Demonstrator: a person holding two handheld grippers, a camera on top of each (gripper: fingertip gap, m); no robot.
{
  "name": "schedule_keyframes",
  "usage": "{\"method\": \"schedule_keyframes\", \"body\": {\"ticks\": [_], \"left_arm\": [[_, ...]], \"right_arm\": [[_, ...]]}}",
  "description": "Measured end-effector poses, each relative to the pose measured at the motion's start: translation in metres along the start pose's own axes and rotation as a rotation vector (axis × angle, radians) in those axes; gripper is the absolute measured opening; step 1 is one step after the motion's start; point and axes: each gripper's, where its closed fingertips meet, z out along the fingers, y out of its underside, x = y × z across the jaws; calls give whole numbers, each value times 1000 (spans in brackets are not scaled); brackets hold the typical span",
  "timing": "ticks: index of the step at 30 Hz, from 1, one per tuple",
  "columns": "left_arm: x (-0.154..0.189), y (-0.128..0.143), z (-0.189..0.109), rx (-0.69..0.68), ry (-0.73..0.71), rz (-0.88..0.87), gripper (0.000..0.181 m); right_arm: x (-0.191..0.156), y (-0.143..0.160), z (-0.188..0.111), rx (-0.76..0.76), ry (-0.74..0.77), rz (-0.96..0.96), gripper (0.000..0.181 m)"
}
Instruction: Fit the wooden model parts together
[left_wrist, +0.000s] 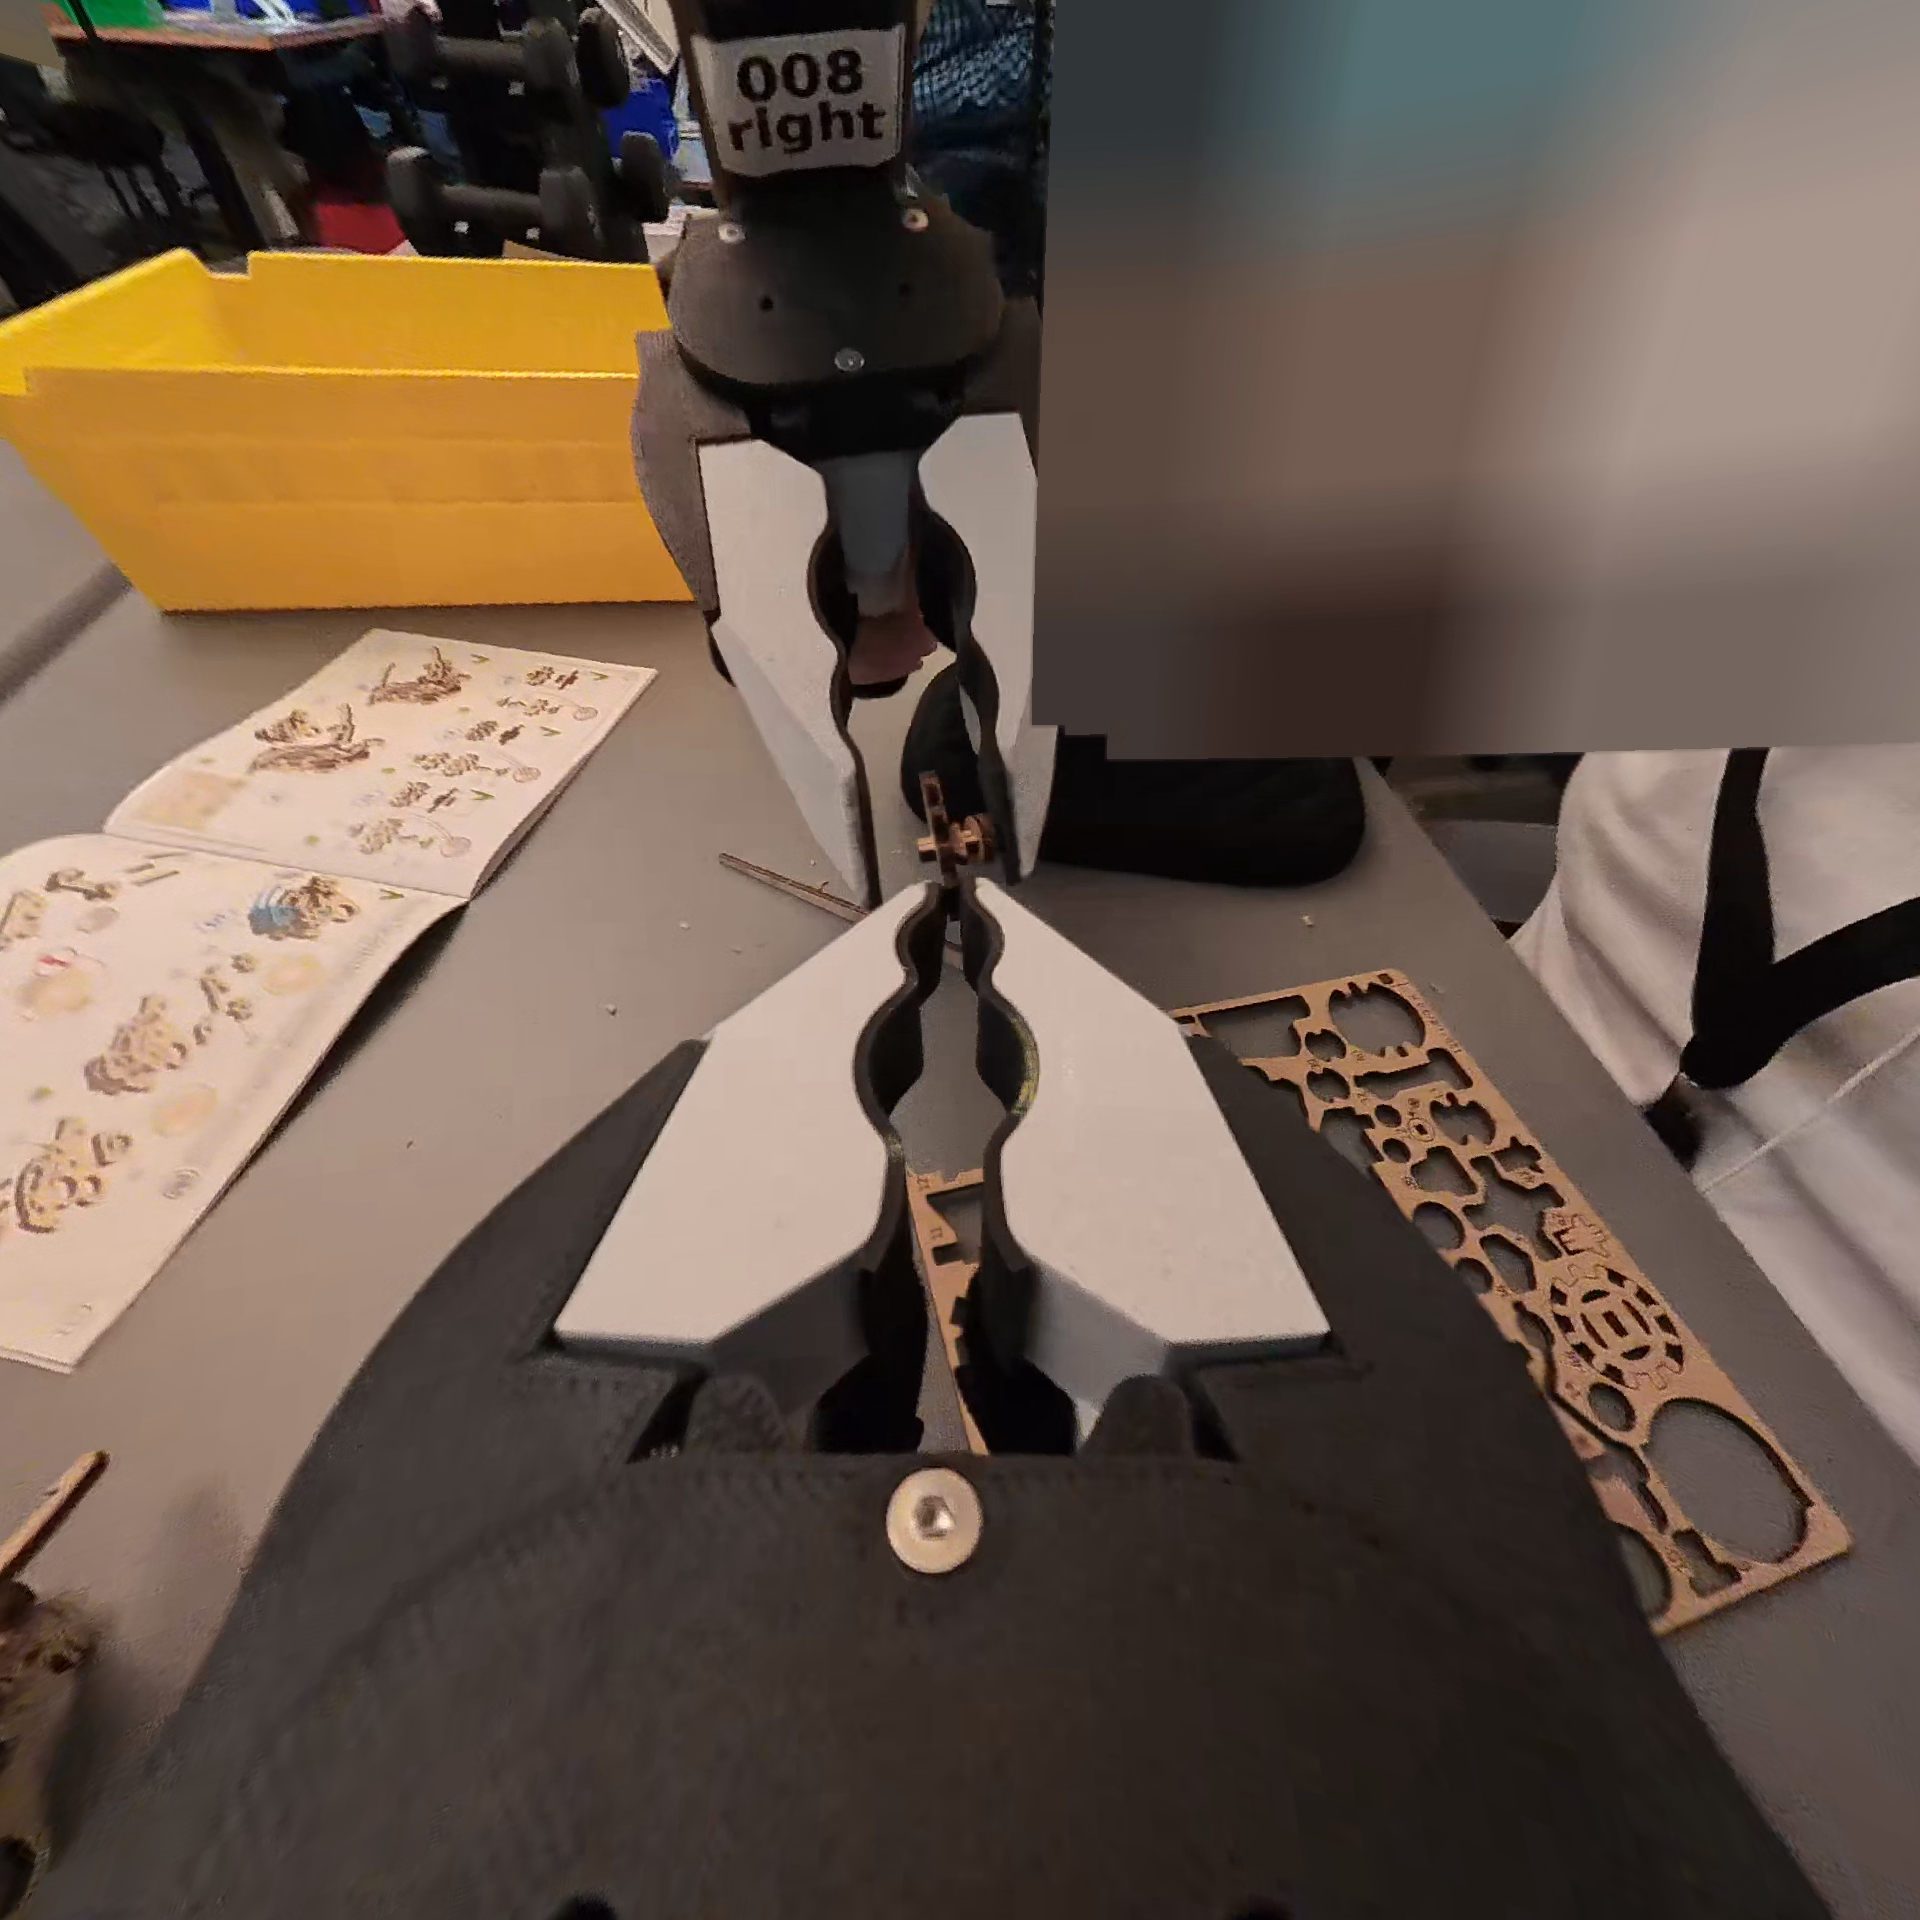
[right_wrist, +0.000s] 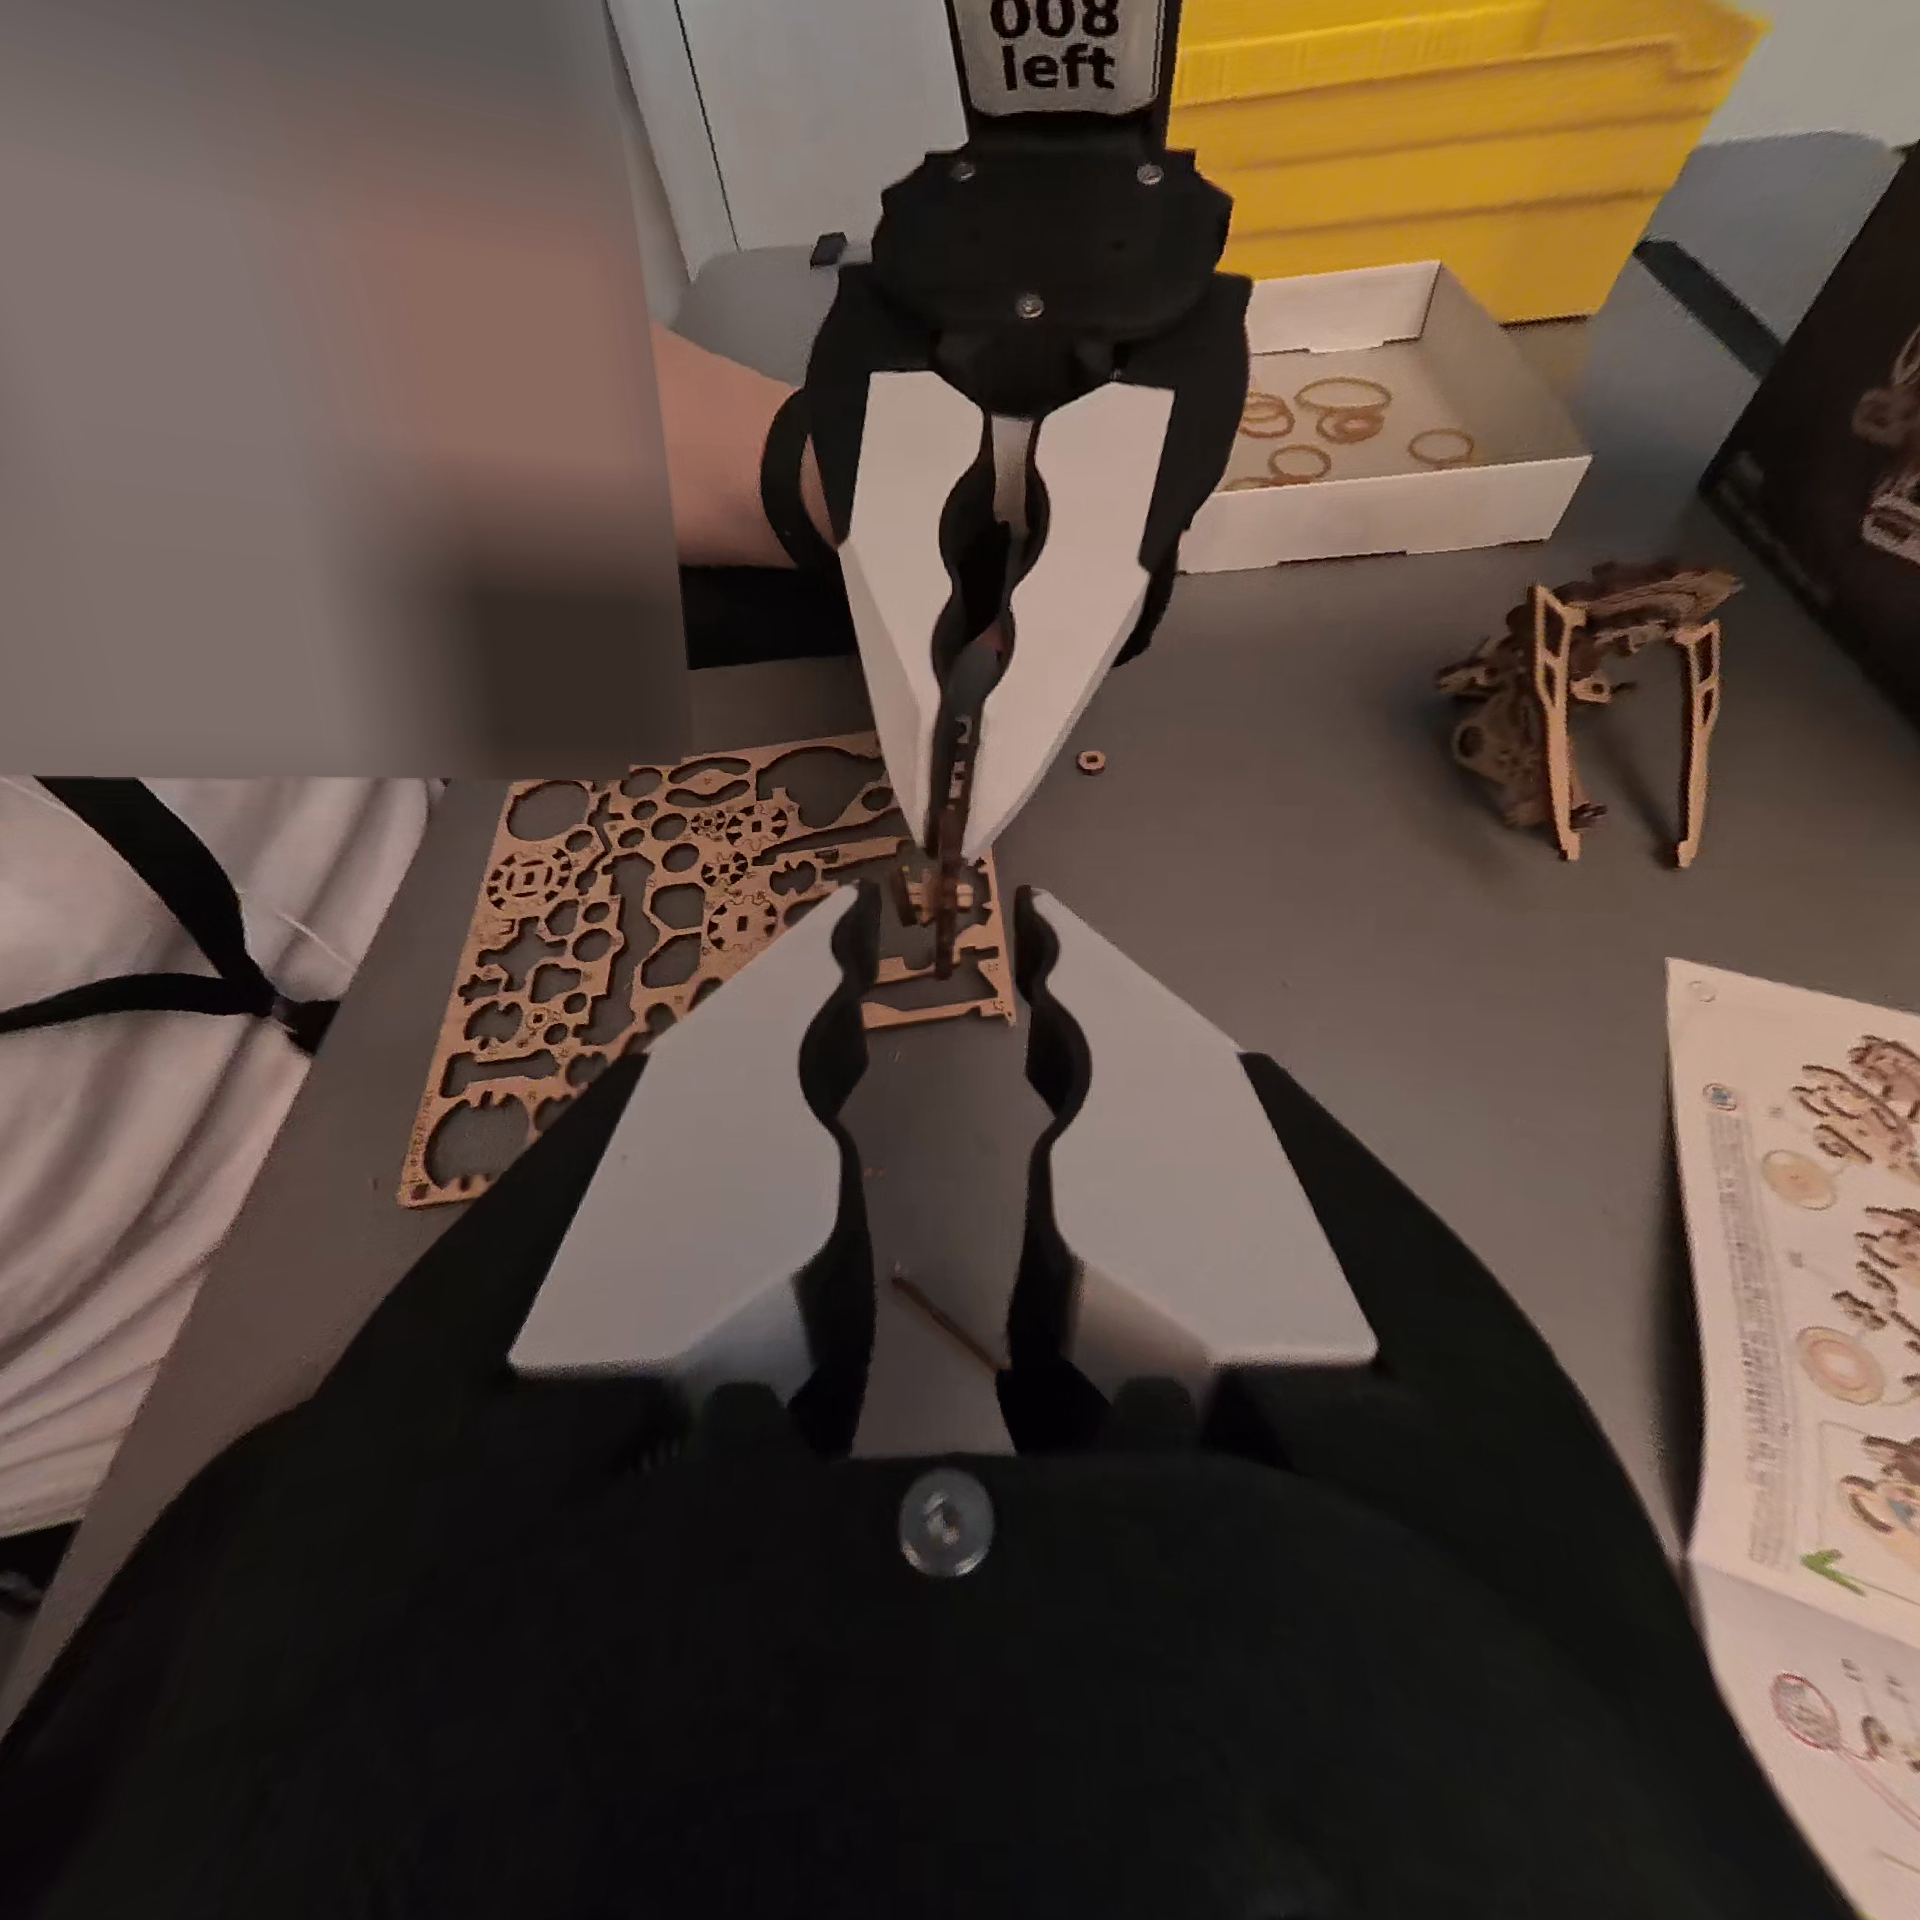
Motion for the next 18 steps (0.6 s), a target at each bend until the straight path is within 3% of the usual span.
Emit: {"method": "schedule_keyframes", "body": {"ticks": [4,18], "left_arm": [[1,0,1,-3,-10,24,0],[-3,3,0,-63,-134,198,0]], "right_arm": [[-4,3,3,-40,20,-66,12],[1,4,5,-58,54,-65,12]]}}
